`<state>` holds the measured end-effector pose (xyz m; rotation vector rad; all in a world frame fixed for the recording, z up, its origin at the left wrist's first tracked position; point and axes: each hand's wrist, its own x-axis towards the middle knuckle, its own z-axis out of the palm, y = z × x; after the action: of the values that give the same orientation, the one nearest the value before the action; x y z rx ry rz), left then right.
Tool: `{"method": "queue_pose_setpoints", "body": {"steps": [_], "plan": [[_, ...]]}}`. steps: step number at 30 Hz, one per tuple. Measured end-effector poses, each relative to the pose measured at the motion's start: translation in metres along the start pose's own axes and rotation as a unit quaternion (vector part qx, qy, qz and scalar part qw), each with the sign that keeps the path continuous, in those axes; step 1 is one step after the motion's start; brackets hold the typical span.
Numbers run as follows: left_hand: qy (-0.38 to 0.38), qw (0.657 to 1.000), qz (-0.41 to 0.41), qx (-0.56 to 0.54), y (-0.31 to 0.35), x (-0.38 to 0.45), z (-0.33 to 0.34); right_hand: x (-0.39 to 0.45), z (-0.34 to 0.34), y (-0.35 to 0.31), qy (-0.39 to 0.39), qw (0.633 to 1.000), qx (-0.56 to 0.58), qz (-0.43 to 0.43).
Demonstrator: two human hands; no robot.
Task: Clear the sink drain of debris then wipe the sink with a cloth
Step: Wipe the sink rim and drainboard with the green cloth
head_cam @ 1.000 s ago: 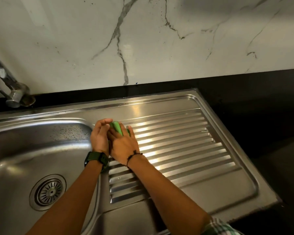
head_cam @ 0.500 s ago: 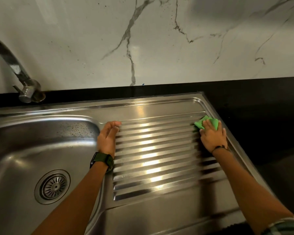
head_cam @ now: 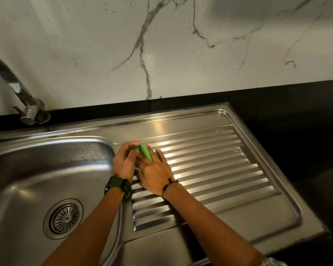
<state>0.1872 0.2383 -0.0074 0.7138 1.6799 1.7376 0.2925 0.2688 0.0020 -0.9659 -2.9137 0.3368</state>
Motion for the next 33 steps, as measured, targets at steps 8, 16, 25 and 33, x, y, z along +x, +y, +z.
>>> {"method": "queue_pose_setpoints", "body": {"steps": [8, 16, 25, 33], "plan": [[-0.012, 0.999, -0.014, -0.037, 0.002, -0.008, -0.001, -0.095, -0.049, 0.193, 0.027, 0.948, -0.047, 0.315], [0.000, 0.997, -0.025, -0.074, 0.006, -0.024, -0.001, -0.083, -0.051, 0.180, 0.065, 0.912, 0.018, 0.405], [-0.003, 0.991, -0.027, -0.128, 0.009, -0.021, -0.008, -0.010, 0.008, -0.041, 0.012, 0.996, 0.055, 0.069], [-0.015, 0.998, 0.026, 0.051, -0.002, -0.038, -0.011, -0.049, -0.012, 0.057, 0.025, 0.996, -0.058, 0.070]]}}
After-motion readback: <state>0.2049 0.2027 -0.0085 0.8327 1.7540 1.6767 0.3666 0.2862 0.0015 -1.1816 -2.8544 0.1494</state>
